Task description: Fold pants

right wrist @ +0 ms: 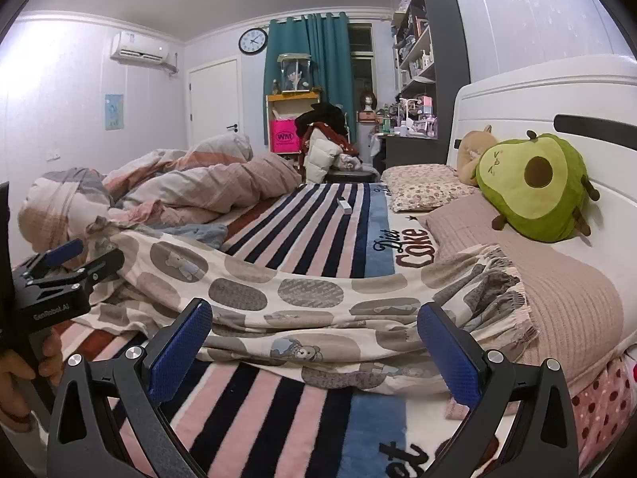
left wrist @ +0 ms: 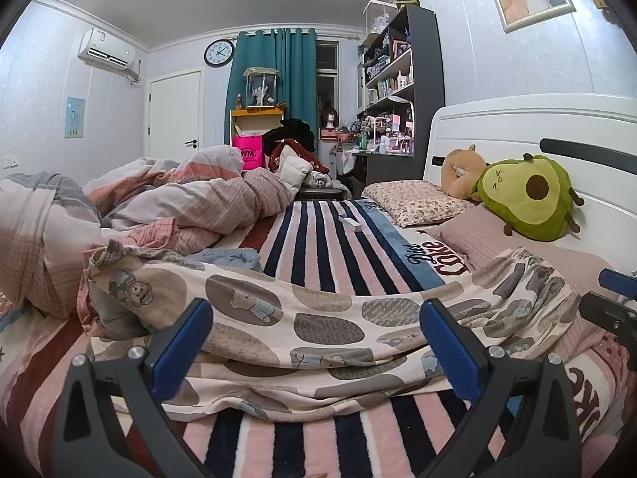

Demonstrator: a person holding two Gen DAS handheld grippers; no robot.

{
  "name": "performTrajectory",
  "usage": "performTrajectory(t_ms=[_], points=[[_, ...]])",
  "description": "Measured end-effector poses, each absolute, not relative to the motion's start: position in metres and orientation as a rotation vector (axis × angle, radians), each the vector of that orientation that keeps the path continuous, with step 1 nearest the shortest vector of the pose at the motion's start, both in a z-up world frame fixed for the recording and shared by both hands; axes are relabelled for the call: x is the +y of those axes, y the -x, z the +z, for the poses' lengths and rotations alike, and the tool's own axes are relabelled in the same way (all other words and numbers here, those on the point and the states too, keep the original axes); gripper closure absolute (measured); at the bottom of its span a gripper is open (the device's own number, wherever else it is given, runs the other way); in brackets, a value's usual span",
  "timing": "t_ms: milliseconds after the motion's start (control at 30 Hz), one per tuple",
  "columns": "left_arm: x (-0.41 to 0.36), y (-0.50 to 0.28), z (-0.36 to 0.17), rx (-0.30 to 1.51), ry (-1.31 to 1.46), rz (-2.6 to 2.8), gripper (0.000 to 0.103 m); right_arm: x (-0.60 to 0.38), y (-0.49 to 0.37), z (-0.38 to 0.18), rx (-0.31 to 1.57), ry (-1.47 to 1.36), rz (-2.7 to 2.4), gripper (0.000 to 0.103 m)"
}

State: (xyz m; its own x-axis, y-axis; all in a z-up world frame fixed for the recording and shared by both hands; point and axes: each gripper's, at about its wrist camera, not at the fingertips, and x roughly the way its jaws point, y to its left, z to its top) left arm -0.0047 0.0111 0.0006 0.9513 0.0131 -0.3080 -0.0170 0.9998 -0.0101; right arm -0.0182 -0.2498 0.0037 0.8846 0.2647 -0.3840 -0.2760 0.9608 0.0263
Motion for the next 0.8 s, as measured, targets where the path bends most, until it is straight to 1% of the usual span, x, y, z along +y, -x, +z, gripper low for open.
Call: performTrajectory(t_ms=[800], points=[[0.0133, 0.0035, -0.001, 0.315, 0.014, 0.019, 0.001, -0.2407, 0.0228, -0.0012, 0.363, 0.047, 0.276, 0.0]])
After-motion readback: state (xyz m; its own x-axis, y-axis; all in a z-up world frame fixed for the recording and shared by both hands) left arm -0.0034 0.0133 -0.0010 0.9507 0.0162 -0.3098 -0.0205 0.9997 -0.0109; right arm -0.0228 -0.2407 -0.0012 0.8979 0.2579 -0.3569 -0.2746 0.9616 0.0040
